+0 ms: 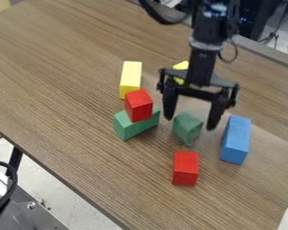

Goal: Left the green thing and put it on the table

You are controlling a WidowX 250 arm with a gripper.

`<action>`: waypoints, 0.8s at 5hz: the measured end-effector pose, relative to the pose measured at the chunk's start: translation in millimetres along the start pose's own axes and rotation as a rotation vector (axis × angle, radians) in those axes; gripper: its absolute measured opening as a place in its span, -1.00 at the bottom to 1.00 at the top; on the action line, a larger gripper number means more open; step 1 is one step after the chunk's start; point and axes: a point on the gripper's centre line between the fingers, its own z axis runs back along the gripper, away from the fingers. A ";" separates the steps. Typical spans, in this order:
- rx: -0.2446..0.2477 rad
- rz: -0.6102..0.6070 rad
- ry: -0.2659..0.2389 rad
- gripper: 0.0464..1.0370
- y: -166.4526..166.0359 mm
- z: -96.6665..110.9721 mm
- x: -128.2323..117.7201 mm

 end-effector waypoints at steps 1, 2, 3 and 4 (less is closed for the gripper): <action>0.044 -0.057 -0.048 0.92 -5.7 13.2 -2.1; 0.059 -0.100 -0.165 0.92 -7.2 44.7 -16.5; 0.064 -0.113 -0.265 0.92 4.2 61.9 -37.2; 0.048 -0.109 -0.265 0.92 5.9 59.9 -45.1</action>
